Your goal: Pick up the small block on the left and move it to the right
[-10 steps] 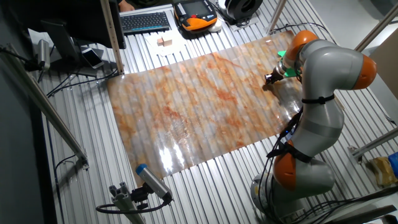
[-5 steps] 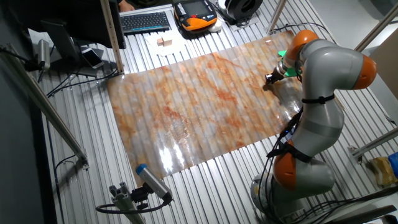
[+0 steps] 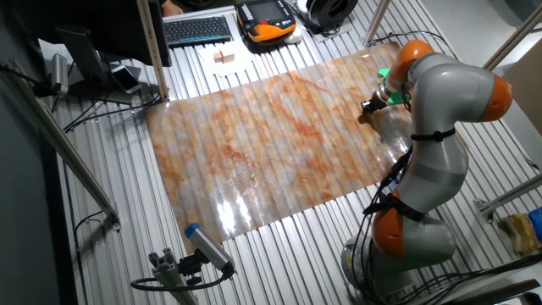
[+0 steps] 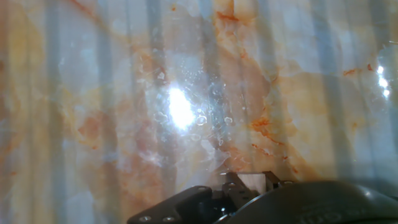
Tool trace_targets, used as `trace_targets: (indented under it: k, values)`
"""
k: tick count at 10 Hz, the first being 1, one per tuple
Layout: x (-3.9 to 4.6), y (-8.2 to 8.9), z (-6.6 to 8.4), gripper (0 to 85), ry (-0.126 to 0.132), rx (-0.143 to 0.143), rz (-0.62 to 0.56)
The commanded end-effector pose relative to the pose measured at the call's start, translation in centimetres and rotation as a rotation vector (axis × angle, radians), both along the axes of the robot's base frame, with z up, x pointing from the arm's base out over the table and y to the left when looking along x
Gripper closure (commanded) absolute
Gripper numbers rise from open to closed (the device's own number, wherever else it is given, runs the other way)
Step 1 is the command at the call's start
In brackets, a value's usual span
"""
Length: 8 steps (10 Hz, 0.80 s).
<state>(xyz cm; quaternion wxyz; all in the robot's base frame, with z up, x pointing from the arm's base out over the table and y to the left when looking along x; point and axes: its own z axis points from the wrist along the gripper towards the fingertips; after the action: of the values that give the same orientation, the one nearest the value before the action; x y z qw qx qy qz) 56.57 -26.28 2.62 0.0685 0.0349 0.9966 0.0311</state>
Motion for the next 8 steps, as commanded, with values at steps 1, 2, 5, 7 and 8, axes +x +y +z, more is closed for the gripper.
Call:
trace_targets:
  k: [1, 2, 5, 7, 8]
  values:
    - [-0.04, 0.0, 0.0, 85.0, -0.001, -0.004, -0.001]
    - [-0.11, -0.1, -0.1, 85.0, -0.01, -0.019, -0.006]
    - [-0.25, 0.1, 0.7, 85.0, -0.044, -0.034, -0.011]
    - [-0.33, 0.3, 1.0, 85.0, -0.05, -0.042, -0.011]
    - [-0.29, 0.4, 1.1, 85.0, -0.05, -0.035, -0.008]
